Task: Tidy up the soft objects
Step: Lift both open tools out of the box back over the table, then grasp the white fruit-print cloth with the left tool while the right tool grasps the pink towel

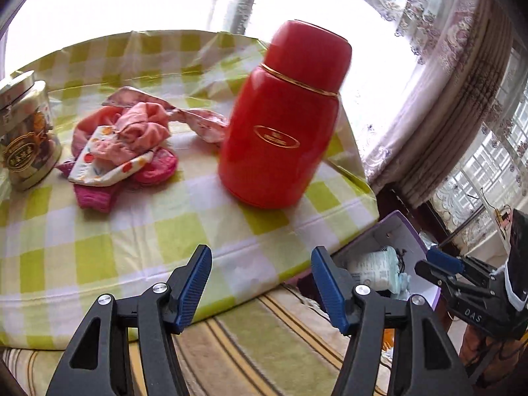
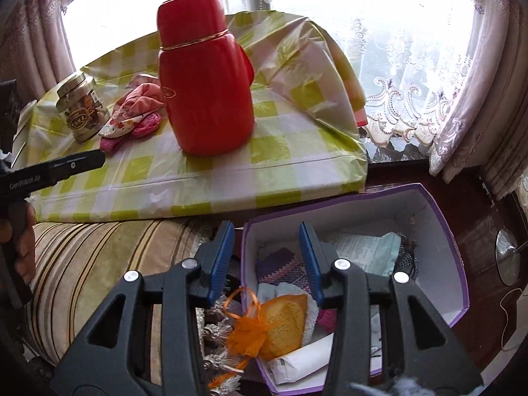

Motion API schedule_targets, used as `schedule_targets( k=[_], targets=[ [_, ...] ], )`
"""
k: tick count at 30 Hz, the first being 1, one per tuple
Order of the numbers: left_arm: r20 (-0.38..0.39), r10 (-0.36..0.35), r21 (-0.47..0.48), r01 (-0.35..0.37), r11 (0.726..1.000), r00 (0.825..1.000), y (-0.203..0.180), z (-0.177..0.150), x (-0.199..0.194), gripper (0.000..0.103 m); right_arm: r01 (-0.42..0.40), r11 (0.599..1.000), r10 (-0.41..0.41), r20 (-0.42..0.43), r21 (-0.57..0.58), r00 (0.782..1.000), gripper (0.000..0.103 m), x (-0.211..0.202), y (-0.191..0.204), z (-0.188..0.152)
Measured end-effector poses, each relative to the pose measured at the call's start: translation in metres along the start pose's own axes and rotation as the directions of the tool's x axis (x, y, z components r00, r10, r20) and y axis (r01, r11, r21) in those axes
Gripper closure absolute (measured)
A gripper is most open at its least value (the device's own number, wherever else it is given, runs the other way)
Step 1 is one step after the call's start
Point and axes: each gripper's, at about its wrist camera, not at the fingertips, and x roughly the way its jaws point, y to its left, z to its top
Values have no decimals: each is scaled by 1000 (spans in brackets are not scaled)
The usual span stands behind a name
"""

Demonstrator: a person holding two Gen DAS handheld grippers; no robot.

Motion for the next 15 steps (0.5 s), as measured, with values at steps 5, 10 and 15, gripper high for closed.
schedule_targets(
  k=[5, 10, 15],
  targets=[
    [34, 33, -123, -28, 992, 999, 53, 14, -8, 42, -55, 995, 55, 1, -80, 998, 54, 9, 40, 13],
    [55, 89, -237, -73, 969, 995, 101, 28, -11, 49, -104, 983, 106, 1, -151, 994, 52, 19, 79, 28],
    [55, 133, -326, -108, 939, 990, 146, 45, -4, 51, -136, 970, 145, 29, -203, 989, 41, 27, 117, 53]
  ],
)
